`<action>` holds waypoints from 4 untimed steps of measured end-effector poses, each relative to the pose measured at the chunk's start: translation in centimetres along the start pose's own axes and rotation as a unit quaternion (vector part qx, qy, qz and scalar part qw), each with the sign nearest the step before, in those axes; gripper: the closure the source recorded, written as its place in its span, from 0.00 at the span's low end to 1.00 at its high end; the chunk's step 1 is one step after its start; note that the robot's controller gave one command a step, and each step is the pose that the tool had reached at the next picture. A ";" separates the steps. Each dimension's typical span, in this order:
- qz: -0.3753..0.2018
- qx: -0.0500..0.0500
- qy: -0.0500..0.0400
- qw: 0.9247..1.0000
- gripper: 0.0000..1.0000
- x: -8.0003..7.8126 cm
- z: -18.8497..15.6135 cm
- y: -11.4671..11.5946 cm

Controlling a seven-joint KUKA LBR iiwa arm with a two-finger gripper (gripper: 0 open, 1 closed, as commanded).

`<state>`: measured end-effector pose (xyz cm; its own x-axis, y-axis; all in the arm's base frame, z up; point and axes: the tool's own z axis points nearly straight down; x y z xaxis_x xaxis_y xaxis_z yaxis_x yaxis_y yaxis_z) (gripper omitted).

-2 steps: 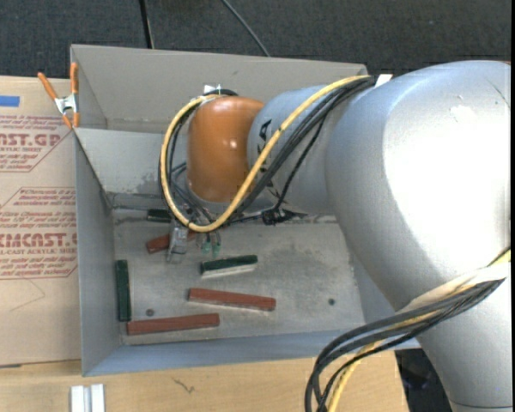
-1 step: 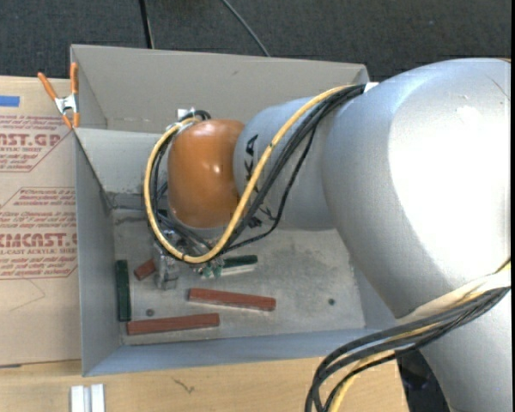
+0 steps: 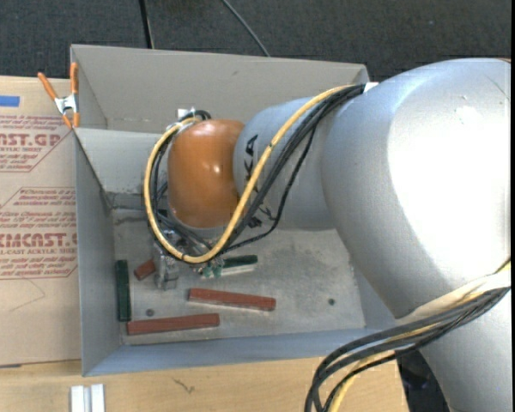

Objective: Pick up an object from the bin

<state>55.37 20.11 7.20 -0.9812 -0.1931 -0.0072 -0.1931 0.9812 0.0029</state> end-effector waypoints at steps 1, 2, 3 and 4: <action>0.000 0.000 0.001 1.000 1.00 0.2 -0.2 0.0; -0.052 0.001 0.006 0.999 1.00 1.4 -6.7 -2.4; -0.054 0.000 0.004 0.999 0.00 6.3 -6.0 5.8; -0.053 0.001 0.004 0.999 0.00 6.3 -6.1 5.7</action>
Offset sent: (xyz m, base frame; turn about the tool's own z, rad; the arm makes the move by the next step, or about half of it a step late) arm -0.0124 -0.0772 0.1590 -0.2855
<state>48.06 24.43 13.25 -0.9554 -0.2954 -0.0004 -0.2954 0.9554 0.0015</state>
